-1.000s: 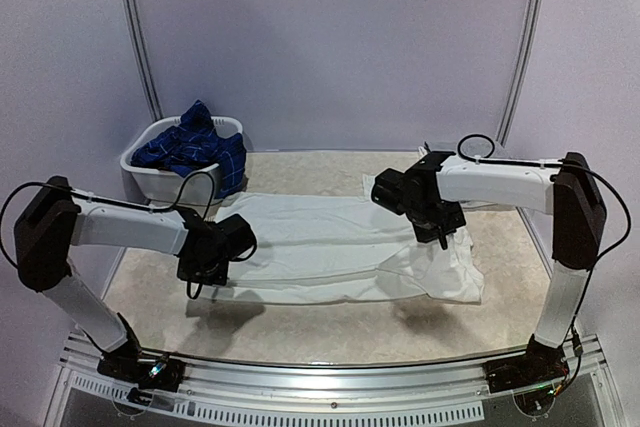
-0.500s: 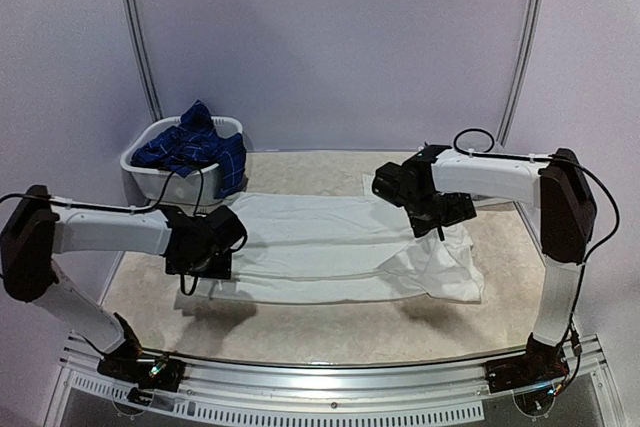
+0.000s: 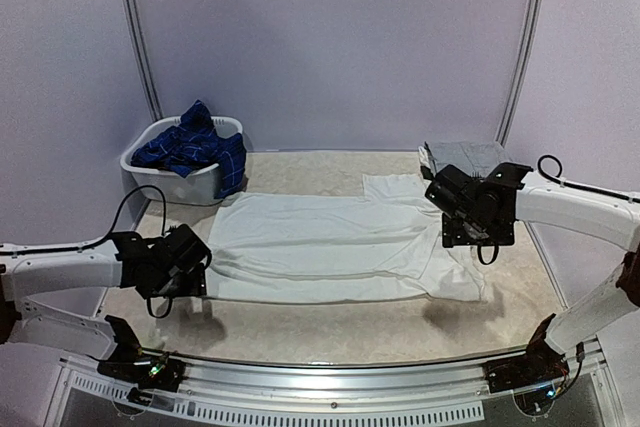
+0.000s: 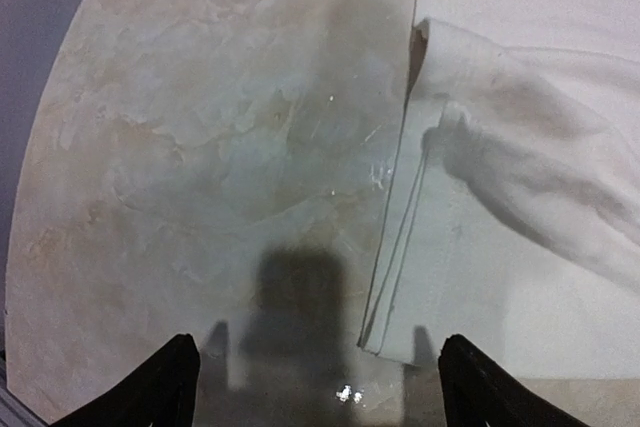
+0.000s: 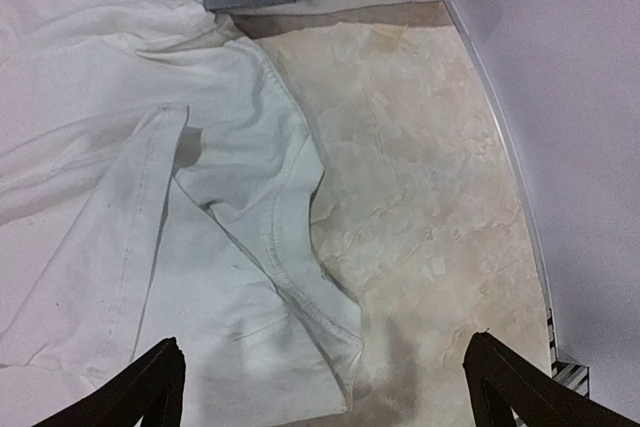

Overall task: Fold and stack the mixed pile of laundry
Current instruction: Fold the flattened T-shirt at the center of the board.

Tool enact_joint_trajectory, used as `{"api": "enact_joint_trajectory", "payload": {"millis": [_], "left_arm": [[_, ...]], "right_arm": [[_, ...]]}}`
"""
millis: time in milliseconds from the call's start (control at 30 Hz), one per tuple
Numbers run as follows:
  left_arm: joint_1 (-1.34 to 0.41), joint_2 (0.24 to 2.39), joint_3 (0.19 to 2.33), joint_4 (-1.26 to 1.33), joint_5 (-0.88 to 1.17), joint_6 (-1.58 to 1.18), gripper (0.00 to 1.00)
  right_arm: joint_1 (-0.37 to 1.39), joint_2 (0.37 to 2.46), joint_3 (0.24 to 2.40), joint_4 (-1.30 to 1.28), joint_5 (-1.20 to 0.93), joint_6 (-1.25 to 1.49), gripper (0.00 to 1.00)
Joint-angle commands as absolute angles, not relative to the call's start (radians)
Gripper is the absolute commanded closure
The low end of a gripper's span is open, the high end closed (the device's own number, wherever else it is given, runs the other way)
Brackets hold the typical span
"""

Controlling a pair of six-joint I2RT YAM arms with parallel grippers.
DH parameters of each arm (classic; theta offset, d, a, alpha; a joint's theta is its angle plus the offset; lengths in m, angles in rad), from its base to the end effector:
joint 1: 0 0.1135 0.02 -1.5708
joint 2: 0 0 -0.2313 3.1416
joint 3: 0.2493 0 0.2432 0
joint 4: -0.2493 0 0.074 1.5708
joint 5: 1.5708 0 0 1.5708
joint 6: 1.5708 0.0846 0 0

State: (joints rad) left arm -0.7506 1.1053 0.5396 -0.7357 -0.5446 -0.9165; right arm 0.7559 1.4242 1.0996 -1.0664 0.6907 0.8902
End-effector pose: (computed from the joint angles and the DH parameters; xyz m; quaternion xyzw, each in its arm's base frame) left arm 0.1661 -0.0950 0.1034 -0.1151 0.9482 0.0834 0.2843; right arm 0.2215 0.1347 0.1871 0.0932 0.9330 -0.1673 0.3047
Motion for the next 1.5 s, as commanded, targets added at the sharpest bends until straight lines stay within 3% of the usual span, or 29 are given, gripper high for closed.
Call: {"api": "enact_joint_trajectory", "payload": {"millis": [0,267,467,600,867,1067,1233,1467], "left_arm": [[-0.752,1.102,0.464,-0.62,-0.473,-0.938,0.18],[-0.747,1.136,0.376,-0.409,-0.448,-0.971,0.32],[-0.741,1.134,0.34,-0.331,-0.461,-0.97,0.55],[-0.739,1.142,0.335,-0.318,-0.459,-0.957,0.64],[-0.738,1.131,0.318,-0.31,-0.464,-0.952,0.88],[-0.738,1.132,0.31,-0.302,-0.465,-0.953,0.95],[-0.738,1.126,0.314,-0.312,-0.468,-0.951,0.97],[-0.738,1.125,0.317,-0.32,-0.474,-0.951,0.98]], "right_arm": [[0.749,1.382,1.019,-1.002,0.6,0.917,0.01],[0.749,1.204,0.863,-0.983,0.493,0.979,0.01],[0.749,1.119,0.76,-0.978,0.448,1.067,0.01],[0.75,1.07,0.699,-0.975,0.419,1.11,0.01],[0.749,0.989,0.621,-0.948,0.396,1.137,0.13],[0.748,0.925,0.583,-0.951,0.42,1.179,0.26],[0.731,0.847,0.541,-0.924,0.397,1.186,0.44],[0.713,0.933,0.468,-0.747,0.293,1.125,0.47]]}}
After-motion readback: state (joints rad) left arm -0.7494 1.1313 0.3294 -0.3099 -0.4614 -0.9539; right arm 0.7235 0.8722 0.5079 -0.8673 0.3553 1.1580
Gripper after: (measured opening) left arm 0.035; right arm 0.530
